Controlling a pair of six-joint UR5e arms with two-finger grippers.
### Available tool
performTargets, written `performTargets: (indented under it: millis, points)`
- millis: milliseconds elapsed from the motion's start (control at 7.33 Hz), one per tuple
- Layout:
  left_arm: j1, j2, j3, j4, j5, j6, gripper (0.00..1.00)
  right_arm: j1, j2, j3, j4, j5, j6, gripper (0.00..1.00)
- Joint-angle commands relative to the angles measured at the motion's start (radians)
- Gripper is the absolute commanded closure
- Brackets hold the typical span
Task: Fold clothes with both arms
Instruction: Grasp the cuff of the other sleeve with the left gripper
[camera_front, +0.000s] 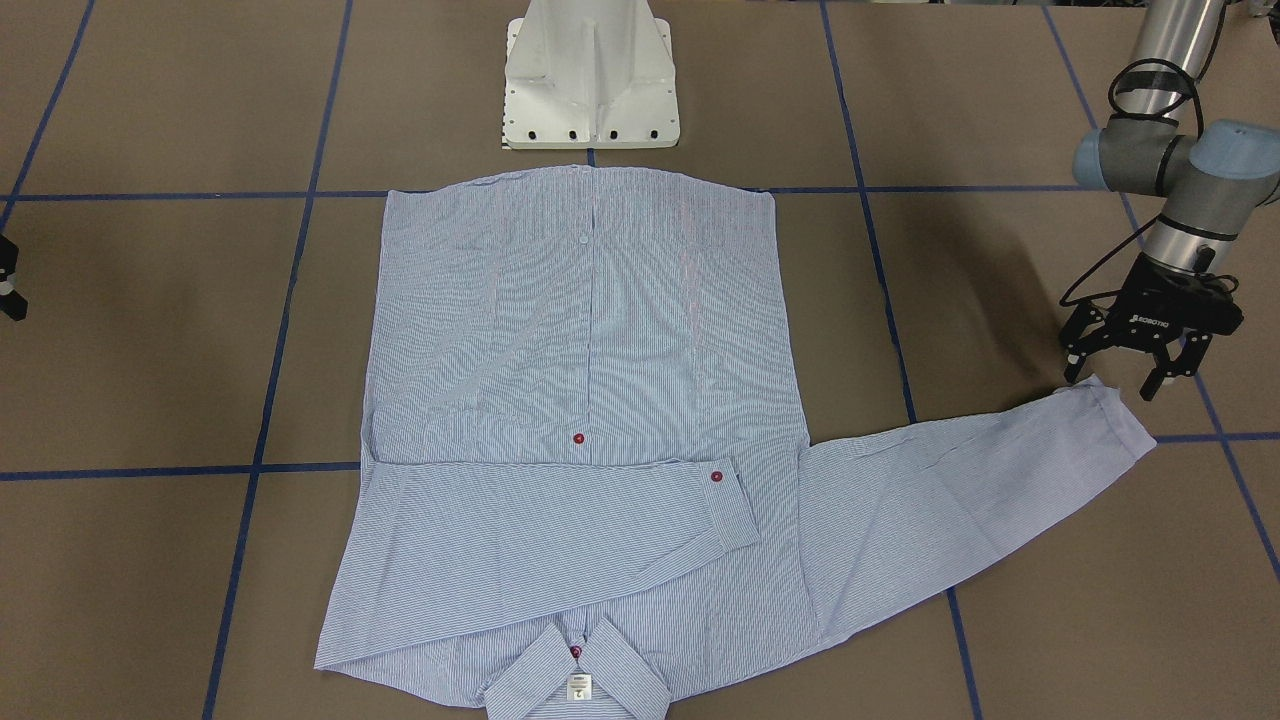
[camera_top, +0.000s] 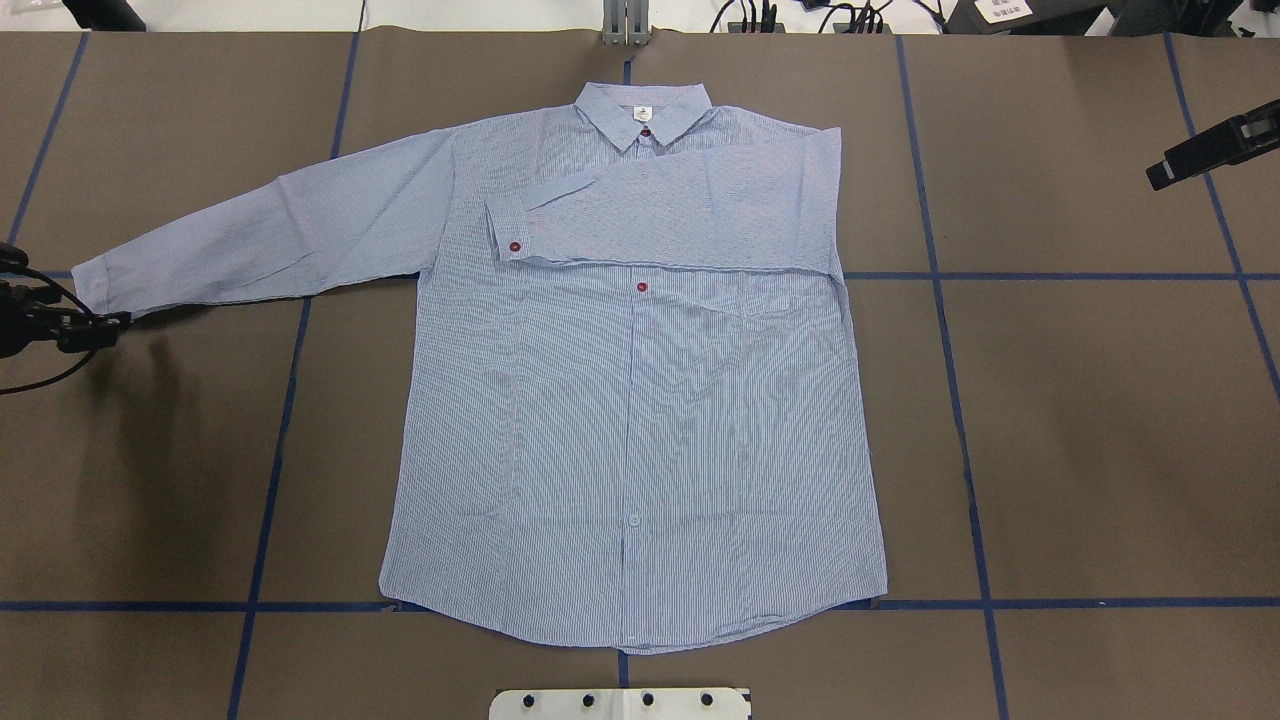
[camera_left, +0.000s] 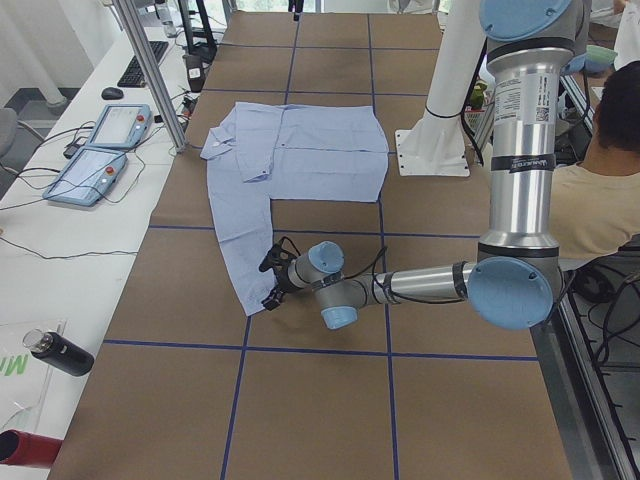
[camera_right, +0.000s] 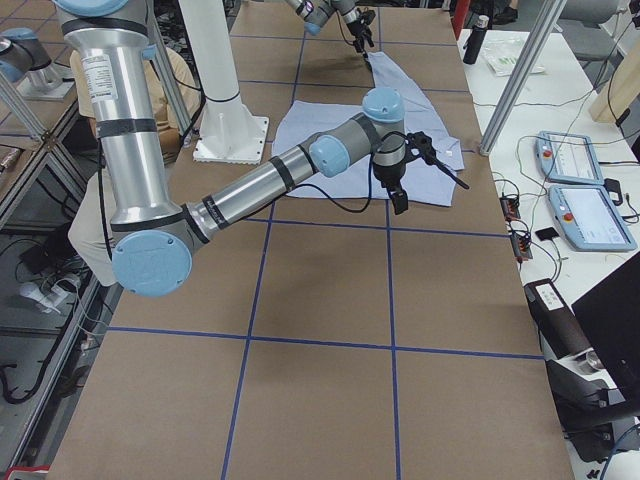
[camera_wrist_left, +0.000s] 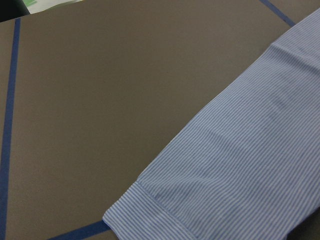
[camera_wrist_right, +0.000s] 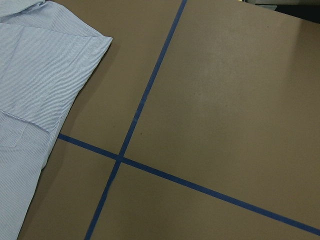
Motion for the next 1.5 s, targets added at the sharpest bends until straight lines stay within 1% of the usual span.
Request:
performTargets:
  millis: [0, 136, 409, 545, 682, 818, 1091, 1227, 1364]
  points:
    - [0.019, -0.001, 0.006, -0.001, 0.0, 0.0, 0.07, 0.0, 0.0, 0.0, 0.001, 0.0, -0.001, 0.0]
    - [0.019, -0.003, 0.011, -0.001, 0.0, -0.002, 0.21, 0.0, 0.0, 0.0, 0.001, 0.001, -0.001, 0.0]
    - [0.019, -0.016, 0.034, 0.001, 0.002, 0.0, 0.41, 0.0, -0.001, 0.001, 0.001, 0.001, -0.001, 0.0]
    - [0.019, -0.021, 0.037, 0.004, 0.0, 0.001, 0.55, 0.0, -0.001, 0.003, 0.001, 0.001, -0.001, 0.0]
    - [0.019, -0.021, 0.036, 0.002, 0.0, 0.003, 0.84, 0.0, -0.001, 0.003, 0.001, 0.001, 0.001, 0.0]
    - [0.018, -0.021, 0.034, -0.001, -0.001, 0.006, 1.0, 0.0, 0.0, 0.003, 0.001, 0.001, 0.001, 0.0]
    - [0.016, -0.021, 0.017, -0.001, -0.014, 0.012, 1.0, 0.0, 0.002, 0.004, 0.001, 0.001, 0.002, 0.0]
    - [-0.001, -0.026, -0.012, 0.013, -0.061, 0.065, 1.0, 0.0, 0.002, 0.004, 0.001, 0.001, 0.004, 0.0]
    - [-0.068, -0.032, -0.029, 0.036, -0.134, 0.086, 1.0, 0.0, 0.002, 0.004, 0.003, 0.0, 0.005, 0.0]
